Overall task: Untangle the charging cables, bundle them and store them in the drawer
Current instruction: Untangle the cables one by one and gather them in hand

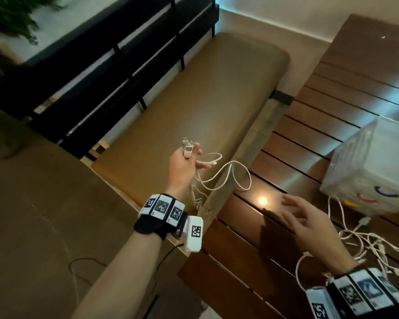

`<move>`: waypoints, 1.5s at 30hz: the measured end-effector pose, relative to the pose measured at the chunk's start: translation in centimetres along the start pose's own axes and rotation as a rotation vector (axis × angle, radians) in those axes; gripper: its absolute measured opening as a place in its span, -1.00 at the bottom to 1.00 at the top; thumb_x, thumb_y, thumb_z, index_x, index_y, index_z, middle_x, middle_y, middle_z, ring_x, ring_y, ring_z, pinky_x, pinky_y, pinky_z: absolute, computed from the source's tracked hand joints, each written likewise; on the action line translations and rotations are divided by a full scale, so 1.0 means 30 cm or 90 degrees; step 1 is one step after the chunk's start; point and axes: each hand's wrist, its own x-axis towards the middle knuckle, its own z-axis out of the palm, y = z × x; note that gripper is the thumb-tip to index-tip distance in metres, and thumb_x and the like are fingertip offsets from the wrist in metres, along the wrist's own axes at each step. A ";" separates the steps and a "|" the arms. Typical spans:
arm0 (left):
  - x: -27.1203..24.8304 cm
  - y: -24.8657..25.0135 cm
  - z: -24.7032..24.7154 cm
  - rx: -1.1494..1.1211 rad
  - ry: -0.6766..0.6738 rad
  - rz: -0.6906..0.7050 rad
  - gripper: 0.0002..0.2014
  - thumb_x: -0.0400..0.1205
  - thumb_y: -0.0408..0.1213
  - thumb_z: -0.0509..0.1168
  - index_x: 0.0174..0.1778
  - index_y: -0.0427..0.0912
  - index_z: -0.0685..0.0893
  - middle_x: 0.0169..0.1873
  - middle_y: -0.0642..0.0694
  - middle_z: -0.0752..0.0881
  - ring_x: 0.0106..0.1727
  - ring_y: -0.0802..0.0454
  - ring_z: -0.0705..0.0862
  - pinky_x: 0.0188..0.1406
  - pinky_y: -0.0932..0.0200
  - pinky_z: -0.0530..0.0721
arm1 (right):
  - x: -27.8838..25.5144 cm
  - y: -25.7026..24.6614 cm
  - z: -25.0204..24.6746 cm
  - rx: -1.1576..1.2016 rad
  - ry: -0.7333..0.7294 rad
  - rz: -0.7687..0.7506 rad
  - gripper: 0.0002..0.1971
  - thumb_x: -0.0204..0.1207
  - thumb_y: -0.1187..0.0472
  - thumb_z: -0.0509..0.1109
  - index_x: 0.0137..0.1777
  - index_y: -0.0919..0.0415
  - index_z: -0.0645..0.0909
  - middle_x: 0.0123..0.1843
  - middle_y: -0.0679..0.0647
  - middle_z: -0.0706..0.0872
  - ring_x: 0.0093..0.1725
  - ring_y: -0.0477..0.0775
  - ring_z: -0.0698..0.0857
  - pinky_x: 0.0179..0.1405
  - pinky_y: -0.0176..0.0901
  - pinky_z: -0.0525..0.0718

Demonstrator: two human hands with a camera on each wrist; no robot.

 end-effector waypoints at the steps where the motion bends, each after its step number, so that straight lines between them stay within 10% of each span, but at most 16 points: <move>1: 0.016 -0.006 0.014 0.014 0.016 0.001 -0.76 0.74 -0.08 0.23 -0.14 -0.14 0.63 -0.35 -0.06 0.76 -0.35 0.07 0.82 -0.48 0.42 0.64 | 0.007 0.000 0.001 -0.010 -0.011 0.003 -0.57 0.63 0.23 0.39 0.47 -0.08 0.52 0.27 -0.14 0.69 0.04 -0.27 0.70 -0.12 -0.33 0.66; 6: 0.087 -0.063 0.044 0.093 -0.019 -0.028 -0.81 0.74 -0.04 0.25 -0.14 0.01 0.65 -0.18 0.04 0.81 -0.05 0.02 0.84 0.11 -0.02 0.79 | 0.048 0.001 0.019 -0.055 -0.044 -0.015 -0.63 0.61 0.22 0.42 0.40 0.00 0.61 0.15 -0.21 0.72 -0.04 -0.17 0.75 -0.04 -0.22 0.72; 10: 0.091 -0.106 0.043 0.107 -0.037 -0.061 -0.82 0.75 -0.08 0.26 0.03 -0.08 0.71 -0.12 0.05 0.80 -0.23 0.11 0.86 -0.11 -0.35 0.80 | 0.078 -0.010 0.043 -0.097 -0.084 -0.050 -0.68 0.60 0.18 0.45 0.33 -0.07 0.65 0.07 -0.24 0.76 -0.04 -0.26 0.75 -0.03 -0.28 0.74; 20: 0.042 -0.042 0.019 0.086 -0.039 -0.001 -0.74 0.78 -0.09 0.21 -0.12 -0.14 0.66 -0.43 -0.06 0.81 -0.42 0.05 0.78 -0.32 0.14 0.75 | 0.125 -0.148 0.127 -0.167 -0.150 -0.072 -0.58 0.68 0.07 0.34 0.53 -0.12 0.48 0.34 -0.19 0.64 0.07 -0.35 0.62 0.02 -0.42 0.65; 25: -0.026 0.025 -0.018 0.087 -0.142 0.039 -0.65 0.76 0.03 0.18 -0.20 -0.10 0.69 -0.54 -0.04 0.63 -0.53 0.06 0.53 -0.53 0.26 0.47 | 0.202 -0.275 0.239 -0.182 -0.161 -0.125 -0.23 0.67 0.05 0.35 0.75 -0.18 -0.02 0.19 -0.15 0.64 0.03 -0.17 0.67 -0.11 -0.45 0.60; 31: -0.081 0.121 -0.083 -0.059 -0.228 0.049 -0.54 0.61 0.06 0.22 -0.31 -0.29 0.73 -0.57 -0.05 0.59 -0.62 0.17 0.44 -0.59 0.33 0.36 | 0.306 -0.368 0.371 -0.348 -0.292 -0.155 -0.77 0.72 0.07 0.25 0.31 0.00 0.61 0.03 0.01 0.76 -0.03 0.03 0.72 -0.10 -0.14 0.64; 39: -0.069 0.089 -0.191 0.077 -0.176 0.088 -0.54 0.56 0.11 0.34 -0.46 -0.20 0.78 -0.59 -0.01 0.63 -0.62 0.20 0.46 -0.57 0.40 0.37 | 0.384 -0.343 0.295 -0.411 -0.215 -0.009 -0.80 0.72 0.08 0.28 0.05 0.21 0.61 -0.04 0.10 0.71 -0.07 0.14 0.71 -0.14 -0.05 0.68; 45: -0.070 0.042 -0.165 0.151 -0.126 0.107 -0.41 0.65 0.19 0.23 -0.59 -0.14 0.70 -0.60 -0.05 0.68 -0.51 0.19 0.62 -0.36 0.37 0.52 | 0.415 -0.314 0.223 -0.317 -0.139 0.079 -0.63 0.72 0.16 0.24 0.49 0.23 0.44 0.29 0.26 0.71 0.21 0.28 0.72 0.04 0.02 0.65</move>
